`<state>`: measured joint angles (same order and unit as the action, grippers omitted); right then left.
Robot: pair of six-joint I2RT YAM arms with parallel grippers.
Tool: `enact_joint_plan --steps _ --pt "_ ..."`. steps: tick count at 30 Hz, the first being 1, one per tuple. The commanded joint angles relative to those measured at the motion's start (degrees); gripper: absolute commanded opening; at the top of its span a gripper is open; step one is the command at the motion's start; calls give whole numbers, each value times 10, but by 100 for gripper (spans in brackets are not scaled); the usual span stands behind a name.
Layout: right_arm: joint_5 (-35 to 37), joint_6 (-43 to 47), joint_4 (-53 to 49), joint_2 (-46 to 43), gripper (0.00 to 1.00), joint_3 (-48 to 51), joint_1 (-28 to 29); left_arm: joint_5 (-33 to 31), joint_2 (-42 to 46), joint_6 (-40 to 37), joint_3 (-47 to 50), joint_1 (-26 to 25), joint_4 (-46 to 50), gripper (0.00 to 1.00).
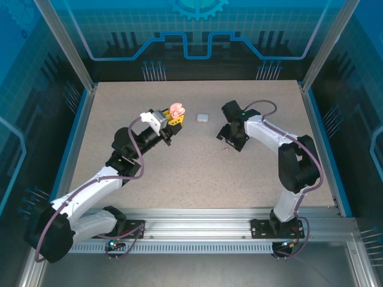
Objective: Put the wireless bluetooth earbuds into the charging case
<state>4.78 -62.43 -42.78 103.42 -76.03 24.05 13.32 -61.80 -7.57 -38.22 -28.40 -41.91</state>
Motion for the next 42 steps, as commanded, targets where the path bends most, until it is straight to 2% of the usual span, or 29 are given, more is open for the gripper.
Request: enact_joint_plan --steps 1,22,32,42 --pt "-31 -33 21 27 66 10 -4 -9 13 -4 -11 -5 -22 0" --pt "-24 -24 17 108 65 -33 -4 -12 10 -9 -12 -5 -24 0" --pt "-23 -7 17 131 55 -62 -4 -13 4 -9 -12 -5 -29 0" --pt "-5 66 -27 165 51 -122 -1 -14 2 -9 -12 -5 -31 0"
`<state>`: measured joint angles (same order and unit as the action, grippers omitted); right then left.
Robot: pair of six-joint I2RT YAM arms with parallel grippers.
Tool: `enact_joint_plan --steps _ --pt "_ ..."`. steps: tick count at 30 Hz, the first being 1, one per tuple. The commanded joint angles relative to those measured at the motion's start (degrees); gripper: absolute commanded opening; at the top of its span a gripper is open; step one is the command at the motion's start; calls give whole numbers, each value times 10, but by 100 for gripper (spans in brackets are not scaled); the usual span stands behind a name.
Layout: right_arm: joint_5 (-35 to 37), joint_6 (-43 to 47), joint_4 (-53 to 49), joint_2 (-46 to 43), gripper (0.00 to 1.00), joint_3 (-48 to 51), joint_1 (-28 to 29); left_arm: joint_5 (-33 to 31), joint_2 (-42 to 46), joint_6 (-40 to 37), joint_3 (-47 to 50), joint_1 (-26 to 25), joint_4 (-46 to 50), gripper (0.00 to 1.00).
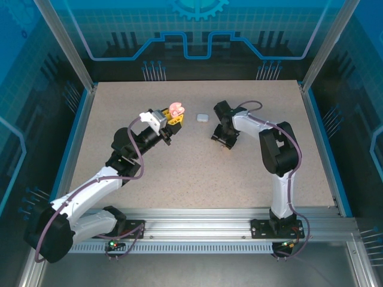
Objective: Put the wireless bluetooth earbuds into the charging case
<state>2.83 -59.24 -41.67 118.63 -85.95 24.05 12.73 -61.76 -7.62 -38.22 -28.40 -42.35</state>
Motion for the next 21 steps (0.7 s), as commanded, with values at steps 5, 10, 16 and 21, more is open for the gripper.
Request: enact_joint_plan --steps 5,10,16,21 --pt "57 75 -76 16 54 -44 17 -7 -2 -6 -13 -5 -30 0" --pt "75 93 -83 13 54 -41 30 -5 -3 -6 -13 -5 -31 0" --pt "67 96 -72 13 52 -31 34 -3 -5 -5 -15 -5 -32 0" --pt "70 103 -72 13 50 -28 35 -4 -3 -5 -15 -5 -31 0"
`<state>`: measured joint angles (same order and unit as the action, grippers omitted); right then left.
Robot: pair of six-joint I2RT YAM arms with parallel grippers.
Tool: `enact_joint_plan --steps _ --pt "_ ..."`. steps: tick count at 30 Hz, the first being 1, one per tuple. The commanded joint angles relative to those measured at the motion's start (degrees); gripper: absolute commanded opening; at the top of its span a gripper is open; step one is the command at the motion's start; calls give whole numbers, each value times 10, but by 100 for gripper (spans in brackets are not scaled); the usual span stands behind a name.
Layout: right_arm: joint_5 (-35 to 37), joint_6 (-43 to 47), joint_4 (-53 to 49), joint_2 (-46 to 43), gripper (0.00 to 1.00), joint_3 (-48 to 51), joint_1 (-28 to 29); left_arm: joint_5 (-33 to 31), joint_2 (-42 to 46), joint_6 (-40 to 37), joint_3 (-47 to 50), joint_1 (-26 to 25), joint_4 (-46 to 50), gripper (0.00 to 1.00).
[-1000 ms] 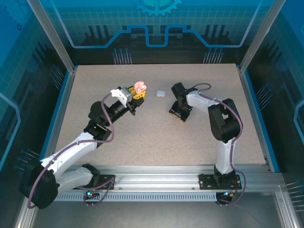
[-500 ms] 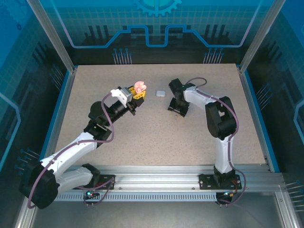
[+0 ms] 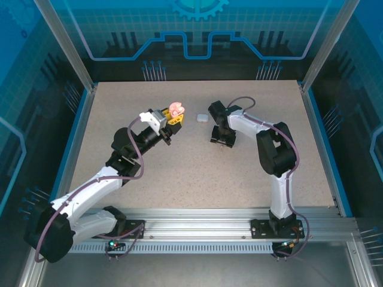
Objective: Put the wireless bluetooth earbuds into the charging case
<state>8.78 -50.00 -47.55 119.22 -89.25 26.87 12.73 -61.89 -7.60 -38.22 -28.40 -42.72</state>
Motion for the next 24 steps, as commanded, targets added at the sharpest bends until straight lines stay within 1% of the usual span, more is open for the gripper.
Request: enact_joint_plan --steps 1,6,10,13,19,24 --pt "12 11 -13 6 49 6 6 -3 -3 -5 -15 -4 -27 0" --pt "11 25 0 2 44 17 5 -3 -3 -4 -16 -5 -26 0" --pt "0 33 16 0 37 29 5 -3 -3 -4 -16 -5 -26 0" --pt "-4 33 21 1 34 34 6 -3 -3 -5 -17 -5 -25 0" --pt "-5 37 28 1 30 43 5 -3 -3 -6 -18 -4 -24 0" --pt "-8 42 36 1 20 51 2 -3 -3 -6 -18 -5 -23 0"
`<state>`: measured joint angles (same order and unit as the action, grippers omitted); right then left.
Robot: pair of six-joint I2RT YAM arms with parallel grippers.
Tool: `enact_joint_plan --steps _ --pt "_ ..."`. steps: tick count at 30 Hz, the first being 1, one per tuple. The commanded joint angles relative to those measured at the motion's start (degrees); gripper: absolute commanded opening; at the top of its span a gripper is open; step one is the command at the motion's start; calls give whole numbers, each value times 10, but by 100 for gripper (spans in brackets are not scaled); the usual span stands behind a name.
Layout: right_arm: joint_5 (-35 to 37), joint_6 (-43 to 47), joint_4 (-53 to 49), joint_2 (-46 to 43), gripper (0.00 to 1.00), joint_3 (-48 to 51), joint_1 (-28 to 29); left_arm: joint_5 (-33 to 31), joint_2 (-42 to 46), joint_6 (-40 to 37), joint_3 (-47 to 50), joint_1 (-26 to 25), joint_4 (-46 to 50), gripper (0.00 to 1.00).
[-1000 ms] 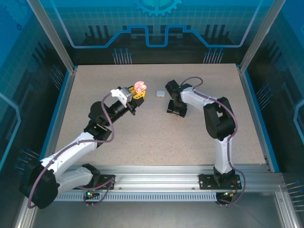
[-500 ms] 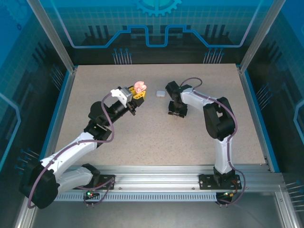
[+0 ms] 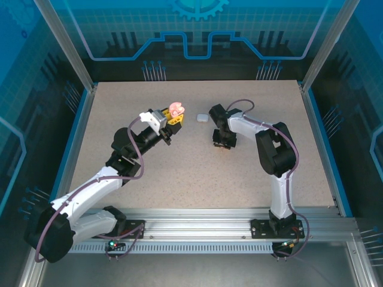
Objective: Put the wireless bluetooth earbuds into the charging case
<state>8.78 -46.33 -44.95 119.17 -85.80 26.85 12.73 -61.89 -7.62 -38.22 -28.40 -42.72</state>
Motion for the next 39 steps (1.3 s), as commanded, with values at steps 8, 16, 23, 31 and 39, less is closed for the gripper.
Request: enact_joint_plan --steps 8,16,23,31,39 --pt "-20 29 69 -56 9 58 0 -1 -3 -3 -19 -5 -21 0" --pt "-54 77 178 -185 7 124 -5 4 4 -3 -19 -5 -17 0" --pt "-113 133 281 -326 7 167 -9 12 8 2 -20 -5 -15 0" --pt "-178 144 363 -460 8 152 -17 25 8 8 -29 -7 -15 0" --pt "-244 113 458 -511 10 125 -12 38 2 19 -40 -8 -16 0"
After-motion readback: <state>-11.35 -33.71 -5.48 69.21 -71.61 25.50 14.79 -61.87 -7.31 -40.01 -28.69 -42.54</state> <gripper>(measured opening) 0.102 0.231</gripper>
